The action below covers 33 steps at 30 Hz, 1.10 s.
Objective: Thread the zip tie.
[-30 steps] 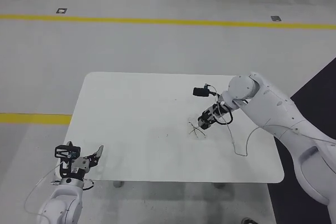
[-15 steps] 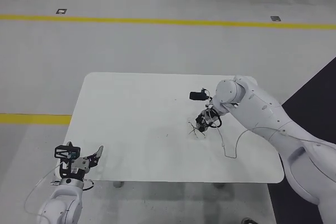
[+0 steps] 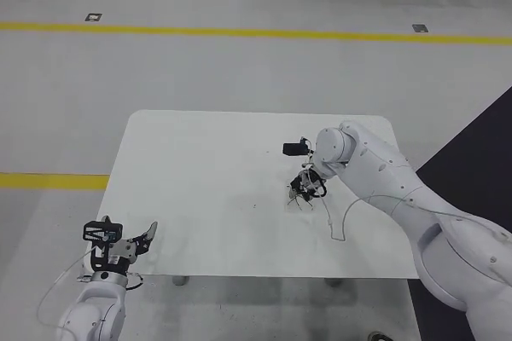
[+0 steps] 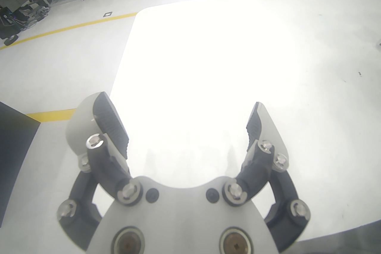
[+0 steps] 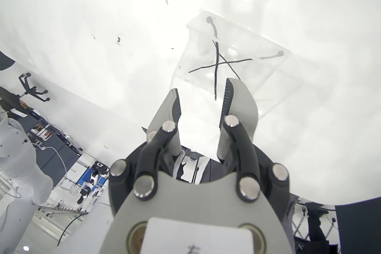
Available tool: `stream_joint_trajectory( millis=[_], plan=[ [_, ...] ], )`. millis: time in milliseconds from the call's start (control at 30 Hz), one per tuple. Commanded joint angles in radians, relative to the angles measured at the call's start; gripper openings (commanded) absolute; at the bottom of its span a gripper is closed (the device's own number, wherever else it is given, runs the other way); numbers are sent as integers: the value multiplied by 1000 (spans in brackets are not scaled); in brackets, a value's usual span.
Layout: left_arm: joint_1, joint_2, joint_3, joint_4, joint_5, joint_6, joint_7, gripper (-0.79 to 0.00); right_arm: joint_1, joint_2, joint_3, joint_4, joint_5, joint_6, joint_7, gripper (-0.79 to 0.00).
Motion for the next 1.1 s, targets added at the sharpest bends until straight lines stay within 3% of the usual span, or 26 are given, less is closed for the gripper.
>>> stream_joint_trajectory(
  millis=[0, 500, 1067],
  plan=[
    [0, 0, 0, 0, 0, 0, 0, 0, 0, -12, -1, 18, -12, 2, -6, -548],
    [0, 0, 0, 0, 0, 0, 0, 0, -5, -97, 1, 140, -67, -19, -8, -603],
    [0, 0, 0, 0, 0, 0, 0, 0, -8, -166, 15, 250, -123, -31, -10, -659]
  ],
)
